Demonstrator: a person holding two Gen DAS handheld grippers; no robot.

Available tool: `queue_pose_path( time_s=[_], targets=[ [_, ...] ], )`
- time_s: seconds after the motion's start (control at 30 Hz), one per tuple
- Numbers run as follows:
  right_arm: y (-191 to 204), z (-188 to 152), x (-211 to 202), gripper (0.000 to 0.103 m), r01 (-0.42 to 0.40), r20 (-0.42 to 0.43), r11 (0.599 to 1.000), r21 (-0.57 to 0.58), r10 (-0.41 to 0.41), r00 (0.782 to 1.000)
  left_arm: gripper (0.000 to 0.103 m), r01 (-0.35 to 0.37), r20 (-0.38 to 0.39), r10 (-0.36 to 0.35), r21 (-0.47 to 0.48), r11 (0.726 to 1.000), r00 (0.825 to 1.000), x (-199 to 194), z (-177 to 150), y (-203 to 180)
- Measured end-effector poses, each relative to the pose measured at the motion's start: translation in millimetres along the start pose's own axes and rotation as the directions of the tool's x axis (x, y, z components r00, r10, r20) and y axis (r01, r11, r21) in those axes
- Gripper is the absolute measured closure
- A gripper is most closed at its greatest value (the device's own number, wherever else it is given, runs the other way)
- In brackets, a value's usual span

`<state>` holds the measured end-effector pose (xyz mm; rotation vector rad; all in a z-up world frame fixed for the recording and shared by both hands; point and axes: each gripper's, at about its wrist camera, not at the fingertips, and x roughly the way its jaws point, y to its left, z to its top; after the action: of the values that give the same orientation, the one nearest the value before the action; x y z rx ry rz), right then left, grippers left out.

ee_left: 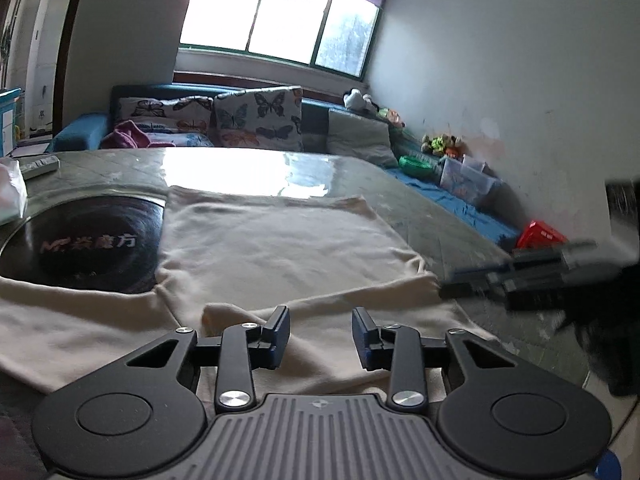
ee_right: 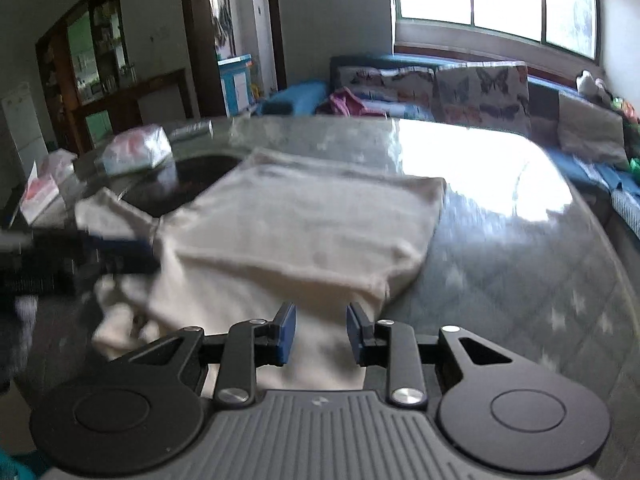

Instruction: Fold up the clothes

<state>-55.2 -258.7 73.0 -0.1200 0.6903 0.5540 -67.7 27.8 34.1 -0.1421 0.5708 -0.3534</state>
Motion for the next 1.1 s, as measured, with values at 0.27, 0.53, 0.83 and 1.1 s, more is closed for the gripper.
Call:
queue_pose_path(
  time_s=[0.27,0.53,0.83,1.1],
  targets=[
    [-5,9,41,0.077,0.025,-0.028,0.999,-0.026,-0.025,0.999,0.07,-0.125,-0.047,0.127,0.043,0.991,0.991,8,-10,2],
    [-2,8,44,0.077,0.036,-0.029,0.998,-0.054,-0.037,0.999,0.076,-0.194,-0.049,0.194,0.009,0.981,0.98,-8,-12,16],
    [16,20,40,0.076,-0.001,-0.01,0.996,-0.088,0.0,1.0,0.1,-0.231,-0.046,0.232,0.03,0.973,0.972,-15,-16,15],
    [76,25,58,0.076,-0.142,-0.044,0.964,-0.226,0.135,0.99,0.1,-0.238,-0.048,0.237,-0.023,0.971,0.97,-28,-18,29]
  ],
)
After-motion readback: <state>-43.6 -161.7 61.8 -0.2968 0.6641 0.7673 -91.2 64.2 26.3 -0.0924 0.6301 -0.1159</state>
